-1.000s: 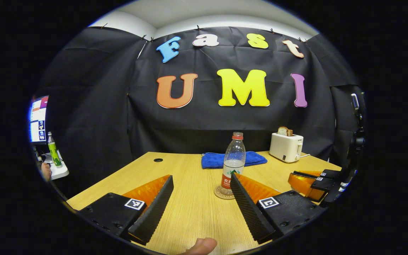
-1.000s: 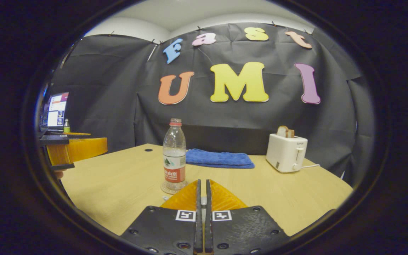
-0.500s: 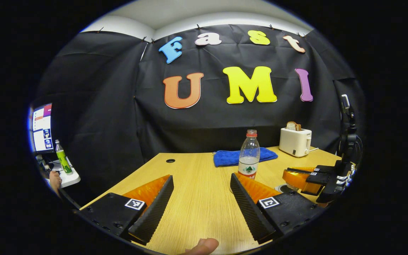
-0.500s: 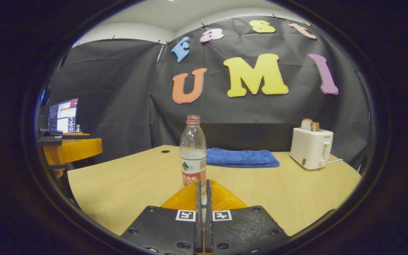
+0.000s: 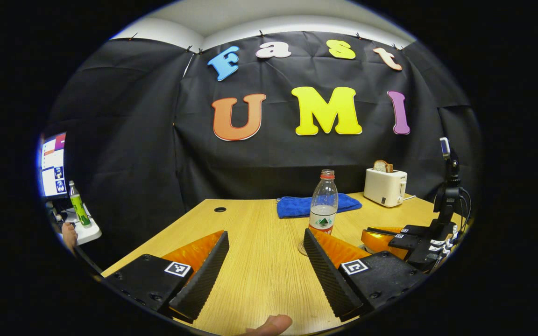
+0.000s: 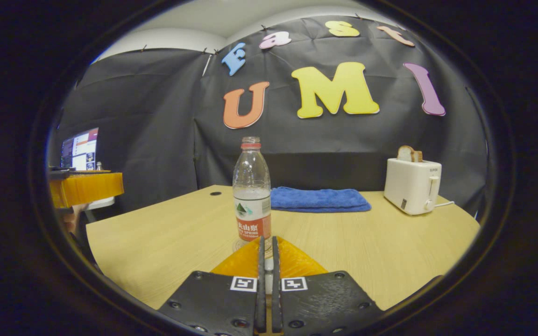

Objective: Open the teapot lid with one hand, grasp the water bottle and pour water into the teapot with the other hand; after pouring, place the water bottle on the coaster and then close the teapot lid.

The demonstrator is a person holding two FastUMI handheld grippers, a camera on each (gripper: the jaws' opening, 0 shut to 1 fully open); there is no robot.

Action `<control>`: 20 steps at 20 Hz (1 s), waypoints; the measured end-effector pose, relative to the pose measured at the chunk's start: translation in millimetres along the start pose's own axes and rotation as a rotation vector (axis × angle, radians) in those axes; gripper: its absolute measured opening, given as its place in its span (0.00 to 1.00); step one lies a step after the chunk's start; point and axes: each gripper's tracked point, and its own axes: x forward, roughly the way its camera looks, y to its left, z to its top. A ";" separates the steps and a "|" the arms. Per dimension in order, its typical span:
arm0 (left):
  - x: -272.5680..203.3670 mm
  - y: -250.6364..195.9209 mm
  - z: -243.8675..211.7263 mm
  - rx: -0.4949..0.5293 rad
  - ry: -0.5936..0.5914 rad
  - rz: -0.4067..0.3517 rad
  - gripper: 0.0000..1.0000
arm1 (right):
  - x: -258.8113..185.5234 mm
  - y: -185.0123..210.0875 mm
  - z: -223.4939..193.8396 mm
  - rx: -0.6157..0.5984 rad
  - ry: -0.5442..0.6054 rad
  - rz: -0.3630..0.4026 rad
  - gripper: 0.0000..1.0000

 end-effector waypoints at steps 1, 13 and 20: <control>0.2 1.5 -1.6 -0.009 0.005 0.001 1.00 | 1.8 -2.1 -0.8 0.000 0.002 -0.007 0.05; -4.7 -1.9 2.8 -0.051 0.010 -0.031 1.00 | -20.2 -8.2 23.6 0.002 -0.049 -0.038 0.29; -25.6 -5.8 12.9 -0.036 -0.023 -0.044 1.00 | -77.6 -35.8 64.0 -0.022 -0.110 -0.128 0.66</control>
